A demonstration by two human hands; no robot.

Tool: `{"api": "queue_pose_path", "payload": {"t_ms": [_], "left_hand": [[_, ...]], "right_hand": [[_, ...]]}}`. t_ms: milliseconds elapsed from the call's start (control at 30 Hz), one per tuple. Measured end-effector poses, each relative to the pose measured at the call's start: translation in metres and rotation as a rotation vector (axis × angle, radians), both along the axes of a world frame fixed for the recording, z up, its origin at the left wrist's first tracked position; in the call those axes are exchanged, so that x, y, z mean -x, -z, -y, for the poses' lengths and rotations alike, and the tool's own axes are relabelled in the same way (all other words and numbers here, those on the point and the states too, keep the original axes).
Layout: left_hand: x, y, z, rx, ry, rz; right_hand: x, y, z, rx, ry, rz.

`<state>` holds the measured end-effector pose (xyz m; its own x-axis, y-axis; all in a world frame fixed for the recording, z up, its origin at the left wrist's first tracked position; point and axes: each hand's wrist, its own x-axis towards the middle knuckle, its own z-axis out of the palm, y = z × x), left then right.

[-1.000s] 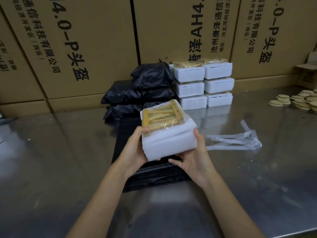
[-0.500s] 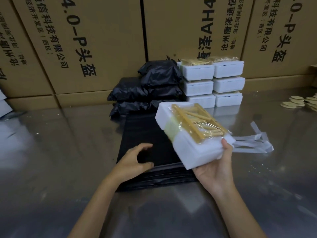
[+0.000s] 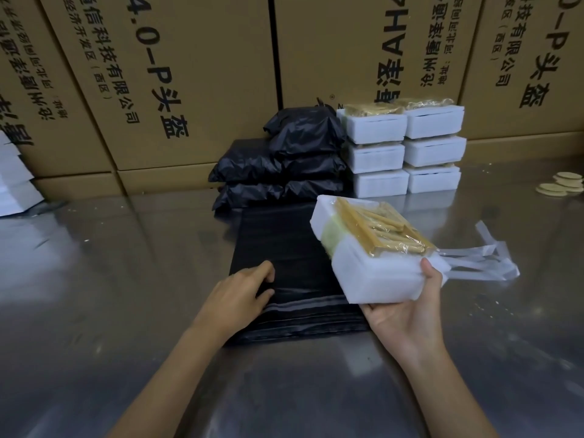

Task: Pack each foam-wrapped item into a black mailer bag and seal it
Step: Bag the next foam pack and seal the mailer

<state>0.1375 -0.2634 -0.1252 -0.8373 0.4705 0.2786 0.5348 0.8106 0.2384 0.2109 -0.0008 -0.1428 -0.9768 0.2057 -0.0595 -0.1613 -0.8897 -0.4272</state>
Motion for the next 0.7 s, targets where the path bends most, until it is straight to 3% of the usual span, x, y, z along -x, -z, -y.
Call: {"api": "queue_pose_path", "payload": {"t_ms": [200,400,700], "left_hand": [[-0.001,0.002,0.008,-0.053,0.085,-0.011],[0.000,0.009,0.013,-0.082,-0.010,-0.133],[0.007,0.006,-0.018,-0.401,-0.084,0.012]], "right_hand": [[0.000,0.001,-0.001,-0.008,-0.005,0.007],[0.001,0.001,-0.002,-0.016,-0.002,0.005],[-0.006,-0.006,-0.005,-0.059,-0.004,-0.076]]}}
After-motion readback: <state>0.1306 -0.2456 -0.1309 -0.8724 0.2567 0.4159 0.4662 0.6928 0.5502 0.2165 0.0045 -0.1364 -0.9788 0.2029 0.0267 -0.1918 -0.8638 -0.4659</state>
